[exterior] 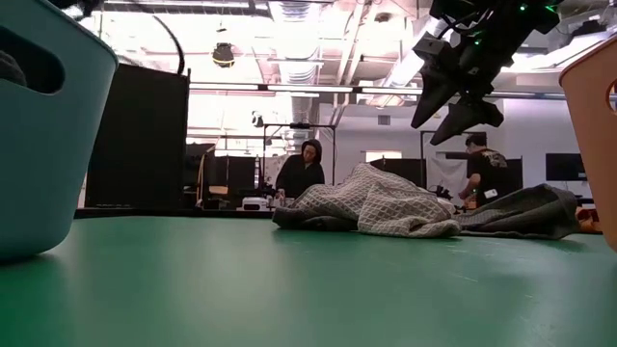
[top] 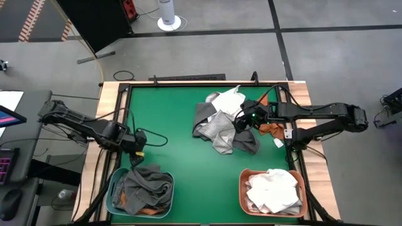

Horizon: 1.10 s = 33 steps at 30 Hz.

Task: Sort towels by color in basket
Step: Put the left gray towel into the green bin

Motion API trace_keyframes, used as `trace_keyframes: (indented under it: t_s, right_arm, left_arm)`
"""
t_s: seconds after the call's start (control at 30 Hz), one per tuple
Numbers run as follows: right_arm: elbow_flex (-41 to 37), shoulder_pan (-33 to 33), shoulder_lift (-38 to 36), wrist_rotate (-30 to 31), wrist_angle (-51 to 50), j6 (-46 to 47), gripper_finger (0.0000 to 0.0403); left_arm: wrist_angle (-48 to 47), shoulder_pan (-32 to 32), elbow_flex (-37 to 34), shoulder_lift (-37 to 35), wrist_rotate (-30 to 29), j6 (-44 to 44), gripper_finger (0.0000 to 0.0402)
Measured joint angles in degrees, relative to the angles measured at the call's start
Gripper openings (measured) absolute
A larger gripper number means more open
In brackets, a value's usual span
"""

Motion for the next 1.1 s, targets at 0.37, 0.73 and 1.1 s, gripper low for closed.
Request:
trace_keyframes:
  t_s: [0.37, 0.73, 1.1]
  right_arm:
    - [0.0, 0.1, 0.0, 0.0, 0.4, 0.0, 0.0269]
    - [0.0, 0.1, 0.0, 0.0, 0.1, 0.0, 0.0269]
    - [0.0, 0.1, 0.0, -0.1, 0.1, -0.2, 0.0269]
  left_arm:
    - [27.9, 0.3, -9.3, 4.6, 11.8, -2.6, 0.0180]
    - [39.1, -0.7, -5.4, 4.1, 22.0, 3.0, 0.0180]
    - [39.2, -6.3, 0.5, 4.2, 22.4, 2.9, 0.0180]
